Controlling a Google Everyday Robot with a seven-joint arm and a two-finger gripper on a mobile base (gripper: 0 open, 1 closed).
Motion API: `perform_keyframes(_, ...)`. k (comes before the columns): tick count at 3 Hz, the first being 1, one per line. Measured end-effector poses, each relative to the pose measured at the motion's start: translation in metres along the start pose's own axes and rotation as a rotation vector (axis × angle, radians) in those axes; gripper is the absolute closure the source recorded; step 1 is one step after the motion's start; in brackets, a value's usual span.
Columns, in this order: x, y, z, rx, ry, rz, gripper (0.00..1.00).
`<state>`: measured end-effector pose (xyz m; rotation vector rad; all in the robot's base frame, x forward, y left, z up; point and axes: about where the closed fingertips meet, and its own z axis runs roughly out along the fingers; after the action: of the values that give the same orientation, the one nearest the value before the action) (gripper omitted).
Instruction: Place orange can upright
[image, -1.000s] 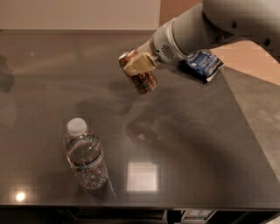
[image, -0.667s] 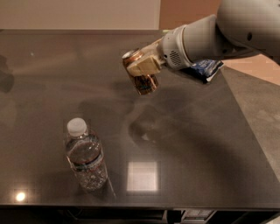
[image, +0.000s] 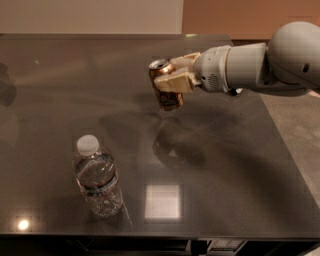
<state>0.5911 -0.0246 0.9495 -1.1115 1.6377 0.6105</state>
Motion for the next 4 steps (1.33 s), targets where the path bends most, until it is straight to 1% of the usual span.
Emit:
perform_keyframes(1,0.007,-0.003,-0.003,-0.013,-0.072,-0.016,1.0)
perform_keyframes(2,0.013,-0.004,-0.004,-0.032,-0.124,-0.051,1.0)
perform_keyframes(3,0.017,-0.005,-0.005,-0.045,-0.154,-0.073,1.0)
perform_keyframes(4,0.026,-0.01,-0.001,-0.048,-0.188,-0.048,0.82)
